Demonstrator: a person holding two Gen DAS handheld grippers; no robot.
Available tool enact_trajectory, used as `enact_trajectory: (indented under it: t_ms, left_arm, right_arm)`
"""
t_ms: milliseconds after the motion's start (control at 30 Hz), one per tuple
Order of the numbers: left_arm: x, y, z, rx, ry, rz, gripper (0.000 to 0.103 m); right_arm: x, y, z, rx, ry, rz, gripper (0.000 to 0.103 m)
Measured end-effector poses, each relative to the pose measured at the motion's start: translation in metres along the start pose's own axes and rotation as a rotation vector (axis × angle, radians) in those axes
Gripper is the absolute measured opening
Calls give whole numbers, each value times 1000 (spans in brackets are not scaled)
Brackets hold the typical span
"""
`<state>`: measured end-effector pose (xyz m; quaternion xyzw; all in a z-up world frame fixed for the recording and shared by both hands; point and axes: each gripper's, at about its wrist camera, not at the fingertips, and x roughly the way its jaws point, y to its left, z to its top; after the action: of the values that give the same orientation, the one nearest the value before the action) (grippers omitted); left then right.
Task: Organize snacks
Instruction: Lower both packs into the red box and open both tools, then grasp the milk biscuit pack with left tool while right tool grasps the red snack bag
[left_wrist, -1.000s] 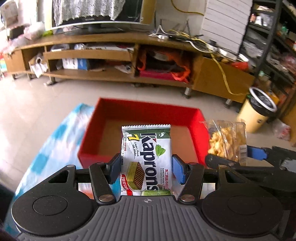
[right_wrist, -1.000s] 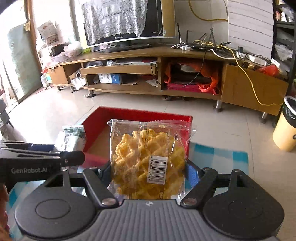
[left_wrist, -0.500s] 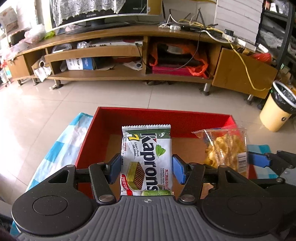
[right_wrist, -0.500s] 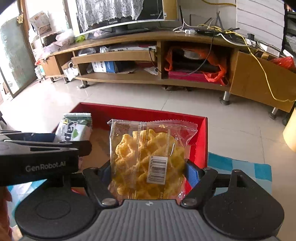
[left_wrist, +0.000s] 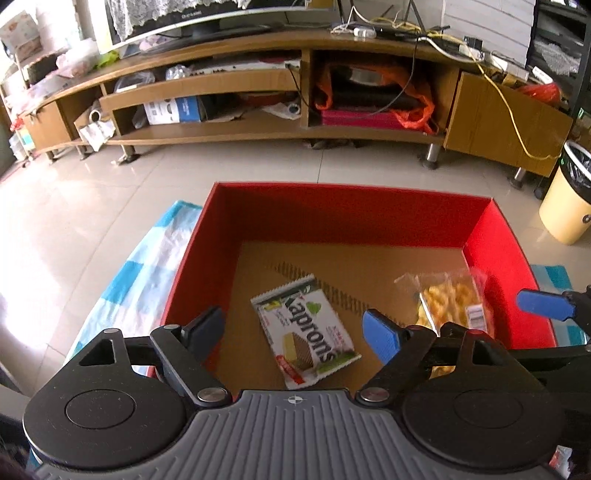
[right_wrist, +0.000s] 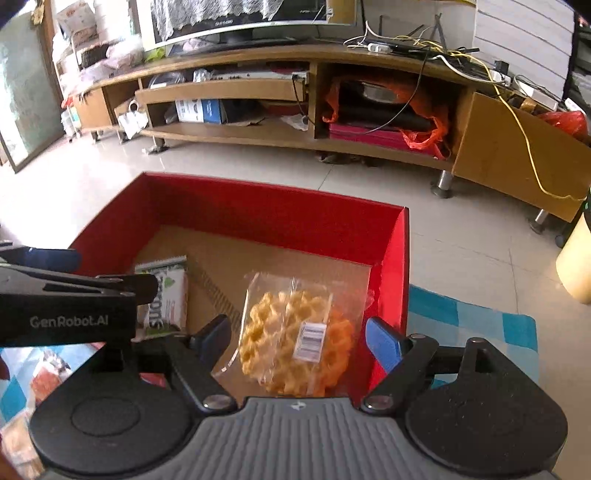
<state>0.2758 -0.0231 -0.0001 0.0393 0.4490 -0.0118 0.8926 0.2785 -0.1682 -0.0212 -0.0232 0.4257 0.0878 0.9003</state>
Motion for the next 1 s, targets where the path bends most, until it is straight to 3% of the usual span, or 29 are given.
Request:
enact_trajectory:
  t_ms: [200, 467, 633, 1000]
  left_arm:
    - [6, 4, -11, -12, 71, -3, 88]
    - [-2, 11, -22, -5, 123, -11, 88]
    - [-7, 19, -26, -46, 171, -55, 88]
    - [-59, 36, -41, -1, 76, -143, 89]
  right_arm:
    - [-2, 6, -9, -55, 21, -8, 80]
    - [-13, -1, -12, -4, 60, 24, 81]
    - [-17, -5, -12, 20, 101, 46, 81]
    - [-64, -10, -15, 57, -3, 73, 81]
